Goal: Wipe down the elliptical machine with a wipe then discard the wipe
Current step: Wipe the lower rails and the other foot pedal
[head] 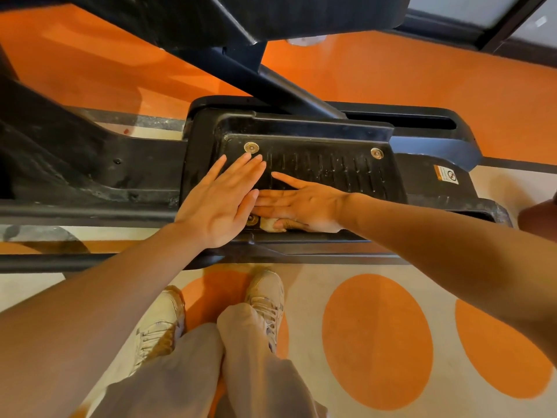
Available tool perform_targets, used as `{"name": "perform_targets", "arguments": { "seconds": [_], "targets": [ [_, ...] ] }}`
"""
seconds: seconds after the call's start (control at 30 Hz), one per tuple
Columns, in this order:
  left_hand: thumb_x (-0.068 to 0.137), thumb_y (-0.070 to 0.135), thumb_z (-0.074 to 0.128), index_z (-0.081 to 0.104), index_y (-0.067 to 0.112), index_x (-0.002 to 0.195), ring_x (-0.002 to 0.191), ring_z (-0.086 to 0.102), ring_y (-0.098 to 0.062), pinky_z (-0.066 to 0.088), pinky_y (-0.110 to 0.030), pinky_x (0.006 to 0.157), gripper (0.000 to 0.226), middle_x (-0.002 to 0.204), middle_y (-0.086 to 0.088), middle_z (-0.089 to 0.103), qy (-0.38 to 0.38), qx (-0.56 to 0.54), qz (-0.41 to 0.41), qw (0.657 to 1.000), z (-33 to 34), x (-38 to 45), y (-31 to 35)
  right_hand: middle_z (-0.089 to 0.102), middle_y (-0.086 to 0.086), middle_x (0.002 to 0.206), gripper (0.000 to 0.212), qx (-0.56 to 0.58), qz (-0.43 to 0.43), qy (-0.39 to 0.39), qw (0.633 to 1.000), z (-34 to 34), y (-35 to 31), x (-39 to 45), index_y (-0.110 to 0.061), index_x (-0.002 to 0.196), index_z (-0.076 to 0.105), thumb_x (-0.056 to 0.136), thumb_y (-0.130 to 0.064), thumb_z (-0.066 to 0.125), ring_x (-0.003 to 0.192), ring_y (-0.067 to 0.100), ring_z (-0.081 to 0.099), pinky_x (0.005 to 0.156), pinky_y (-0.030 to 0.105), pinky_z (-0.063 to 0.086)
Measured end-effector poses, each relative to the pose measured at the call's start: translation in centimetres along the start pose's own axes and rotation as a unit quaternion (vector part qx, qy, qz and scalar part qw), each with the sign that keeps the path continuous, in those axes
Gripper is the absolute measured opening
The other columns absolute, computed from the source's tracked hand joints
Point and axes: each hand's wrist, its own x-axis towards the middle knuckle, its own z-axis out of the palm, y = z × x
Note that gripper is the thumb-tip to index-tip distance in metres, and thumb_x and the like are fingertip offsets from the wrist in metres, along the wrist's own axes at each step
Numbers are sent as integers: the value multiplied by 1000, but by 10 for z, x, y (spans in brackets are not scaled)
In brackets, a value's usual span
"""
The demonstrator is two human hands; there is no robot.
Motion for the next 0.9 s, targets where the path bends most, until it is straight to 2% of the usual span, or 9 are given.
{"name": "perform_targets", "arguments": {
  "seconds": [0.1, 0.33, 0.5, 0.6, 0.77, 0.9],
  "targets": [
    [101, 43, 6, 17, 16, 157, 151, 2, -9, -2, -36, 124, 63, 164, 2, 14, -6, 0, -4, 1000, 0, 0, 1, -22, -18, 151, 57, 1, -5, -8, 1000, 0, 4, -10, -33, 152, -7, 105, -30, 25, 139, 3, -27, 111, 37, -30],
    [100, 45, 3, 16, 16, 157, 152, 1, -9, -1, -38, 124, 66, 165, 2, 13, -15, 9, -10, 1000, 0, 0, 2, -22, -21, 155, 58, 34, 10, -38, 999, 10, 15, -29, -35, 153, -11, 106, -33, 24, 141, -1, -27, 110, 33, -32],
    [99, 45, 2, 15, 16, 158, 152, 0, -9, -2, -38, 124, 66, 165, 2, 12, -17, 10, -13, 1000, -1, 0, 2, -14, -13, 160, 59, 43, 35, -30, 998, 4, 6, -12, -32, 152, -13, 106, -35, 24, 143, 2, -23, 113, 36, -28],
    [99, 46, 0, 15, 16, 157, 152, 0, -9, -3, -37, 124, 67, 165, 1, 12, -19, 11, -13, 1000, -1, 0, 1, -17, -14, 159, 59, 53, 34, -33, 997, 3, 4, -11, -32, 152, -12, 106, -35, 24, 143, 3, -24, 113, 35, -27],
    [101, 42, 6, 15, 17, 158, 151, -1, -8, -5, -35, 124, 63, 165, 2, 13, -14, 7, -20, 1000, 0, 1, 1, -22, -20, 156, 64, 66, 11, -52, 996, 9, 17, -36, -36, 151, -13, 106, -23, 31, 142, 1, -26, 118, 34, -19],
    [107, 36, 14, 14, 18, 158, 151, -4, -6, -7, -34, 123, 55, 165, 4, 10, -11, 0, -26, 1000, 1, 1, 3, -22, -21, 155, 71, 61, 16, -56, 996, 12, 19, -47, -38, 148, -14, 104, -15, 36, 142, 1, -26, 115, 30, -22]
  ]
}}
